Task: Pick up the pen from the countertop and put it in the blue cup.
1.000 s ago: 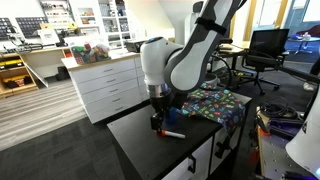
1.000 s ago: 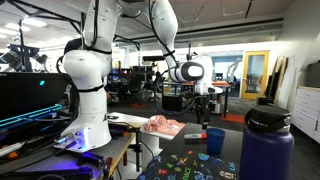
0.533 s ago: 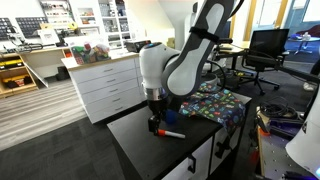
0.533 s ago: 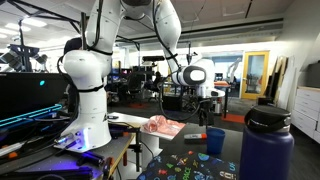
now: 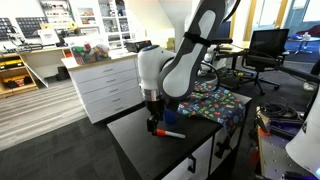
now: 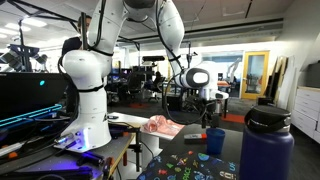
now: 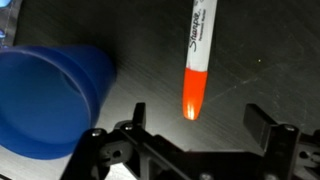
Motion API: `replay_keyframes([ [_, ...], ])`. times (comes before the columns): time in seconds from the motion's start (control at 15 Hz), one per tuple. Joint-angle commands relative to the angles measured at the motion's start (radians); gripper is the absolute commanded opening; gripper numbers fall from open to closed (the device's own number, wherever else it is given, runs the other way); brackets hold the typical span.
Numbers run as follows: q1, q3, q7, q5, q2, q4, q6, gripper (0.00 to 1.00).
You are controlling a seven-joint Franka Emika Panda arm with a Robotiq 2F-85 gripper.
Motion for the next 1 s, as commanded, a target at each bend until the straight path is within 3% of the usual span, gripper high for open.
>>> replay_keyframes([
  [0.0, -0.019, 0.004, -0.064, 0.045, 0.017, 0.002, 0.030, 1.00],
  [0.6, -0.035, 0.023, -0.125, 0.133, 0.051, 0.003, 0.042, 1.00],
  [0.67, -0.033, 0.025, -0.125, 0.141, 0.054, 0.005, 0.045, 0.75],
  [0.93, -0.023, 0.036, -0.121, 0.156, 0.060, 0.012, 0.057, 0.56],
])
